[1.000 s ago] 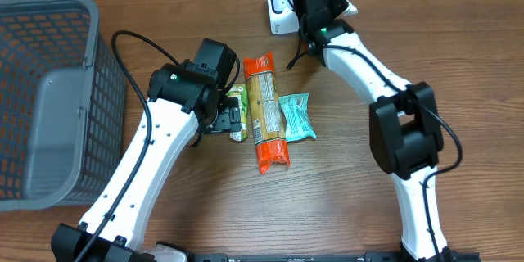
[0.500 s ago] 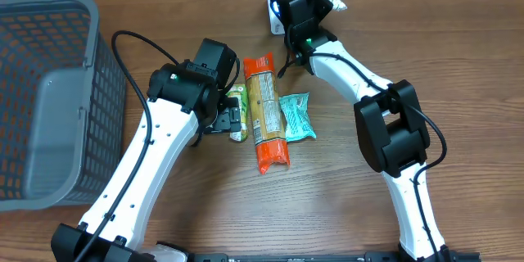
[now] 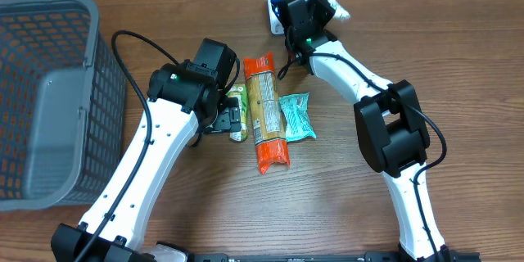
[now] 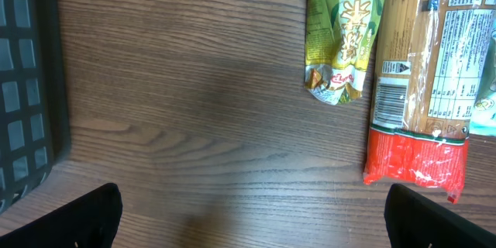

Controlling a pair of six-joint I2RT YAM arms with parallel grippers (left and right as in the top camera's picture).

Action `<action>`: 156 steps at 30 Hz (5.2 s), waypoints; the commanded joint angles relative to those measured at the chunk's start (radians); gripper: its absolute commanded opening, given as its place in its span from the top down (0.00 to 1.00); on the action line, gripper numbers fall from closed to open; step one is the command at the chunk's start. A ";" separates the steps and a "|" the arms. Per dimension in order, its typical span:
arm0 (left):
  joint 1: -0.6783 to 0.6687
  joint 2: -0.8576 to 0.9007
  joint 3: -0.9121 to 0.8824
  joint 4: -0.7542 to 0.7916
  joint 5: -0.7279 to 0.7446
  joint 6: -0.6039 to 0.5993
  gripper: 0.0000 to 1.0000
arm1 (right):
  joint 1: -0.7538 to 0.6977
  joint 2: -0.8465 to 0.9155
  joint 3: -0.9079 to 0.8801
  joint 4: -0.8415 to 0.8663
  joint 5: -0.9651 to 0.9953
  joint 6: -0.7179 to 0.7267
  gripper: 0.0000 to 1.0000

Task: Scan the item barcode
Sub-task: 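Move the tube to the right table edge and set it down, then grasp the mint-green wrapped packet with the right gripper, then drag the packet rightward and release it on the table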

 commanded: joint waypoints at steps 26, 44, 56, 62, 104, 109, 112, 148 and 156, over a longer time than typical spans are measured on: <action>0.000 0.004 -0.003 0.001 -0.013 -0.021 0.00 | -0.670 -0.610 -0.346 -0.823 -0.844 1.429 0.96; 0.000 0.004 -0.003 0.001 -0.013 -0.021 0.01 | -0.779 -0.610 -0.513 -0.783 -0.916 1.146 0.16; 0.000 0.004 -0.003 0.001 -0.013 -0.021 0.00 | -0.484 -0.600 -0.365 -0.900 -1.302 0.729 0.07; 0.000 0.004 -0.003 0.001 -0.013 -0.021 0.00 | -0.270 -0.535 -0.393 -0.838 -1.291 0.723 0.07; 0.000 0.004 -0.003 0.001 -0.013 -0.021 0.00 | -0.127 -0.598 -0.425 -1.046 -0.473 1.147 0.96; 0.000 0.004 -0.003 0.001 -0.013 -0.021 0.00 | -0.086 -0.542 -0.424 -1.181 -0.237 1.291 0.96; 0.000 0.004 -0.003 0.001 -0.013 -0.021 0.00 | -0.085 -0.473 -0.424 -1.213 -0.196 1.292 0.96; 0.000 0.004 -0.003 0.001 -0.013 -0.021 0.01 | -0.179 -0.466 -0.375 -0.962 -0.910 1.147 0.65; 0.000 0.004 -0.003 0.001 -0.013 -0.021 0.00 | -0.325 -0.468 -0.431 -0.909 -0.942 1.097 0.96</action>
